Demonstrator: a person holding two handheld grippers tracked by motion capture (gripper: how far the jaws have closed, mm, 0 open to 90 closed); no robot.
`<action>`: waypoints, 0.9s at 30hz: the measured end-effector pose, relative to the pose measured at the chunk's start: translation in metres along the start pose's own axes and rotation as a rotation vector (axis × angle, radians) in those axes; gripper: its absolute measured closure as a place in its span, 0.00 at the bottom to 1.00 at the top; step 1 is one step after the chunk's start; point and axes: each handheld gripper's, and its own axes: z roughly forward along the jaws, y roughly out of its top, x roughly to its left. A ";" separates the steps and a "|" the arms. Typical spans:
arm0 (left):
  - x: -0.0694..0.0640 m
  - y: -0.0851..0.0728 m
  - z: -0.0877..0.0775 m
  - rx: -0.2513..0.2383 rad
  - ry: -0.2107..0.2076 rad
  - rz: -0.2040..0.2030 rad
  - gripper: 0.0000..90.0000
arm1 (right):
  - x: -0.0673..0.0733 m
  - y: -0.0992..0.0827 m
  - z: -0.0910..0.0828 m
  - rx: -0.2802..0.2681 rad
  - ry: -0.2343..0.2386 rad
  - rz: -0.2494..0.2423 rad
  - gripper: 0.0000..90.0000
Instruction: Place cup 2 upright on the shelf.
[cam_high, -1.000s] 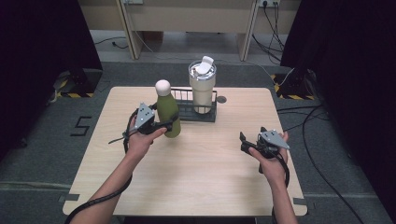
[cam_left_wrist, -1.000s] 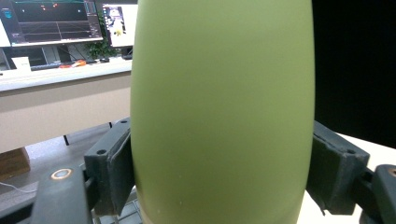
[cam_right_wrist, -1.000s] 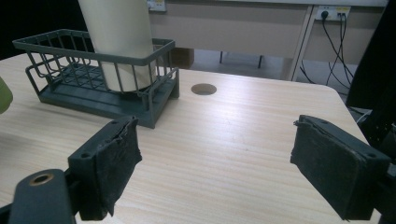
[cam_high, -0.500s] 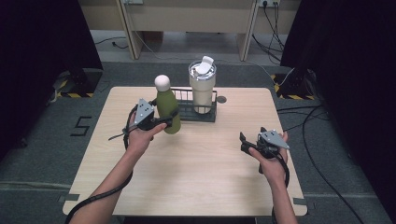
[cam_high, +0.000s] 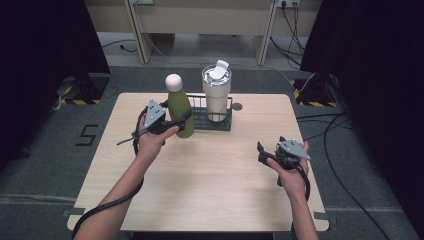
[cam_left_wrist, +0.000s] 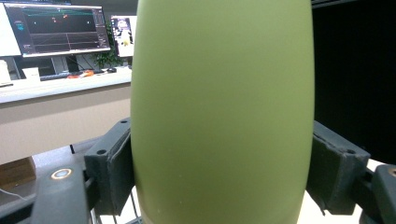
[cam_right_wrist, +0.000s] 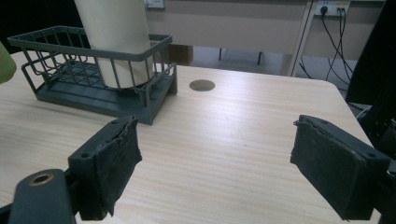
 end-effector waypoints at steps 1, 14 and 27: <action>0.000 0.001 0.000 0.000 0.001 0.001 0.23 | 0.000 0.000 0.000 0.000 0.000 0.000 0.17; 0.005 0.008 0.007 -0.007 0.009 0.000 0.23 | 0.000 0.000 0.000 0.003 0.002 -0.002 0.17; 0.010 0.017 0.015 -0.023 0.027 -0.007 0.23 | 0.000 -0.002 0.001 0.007 0.003 0.000 0.17</action>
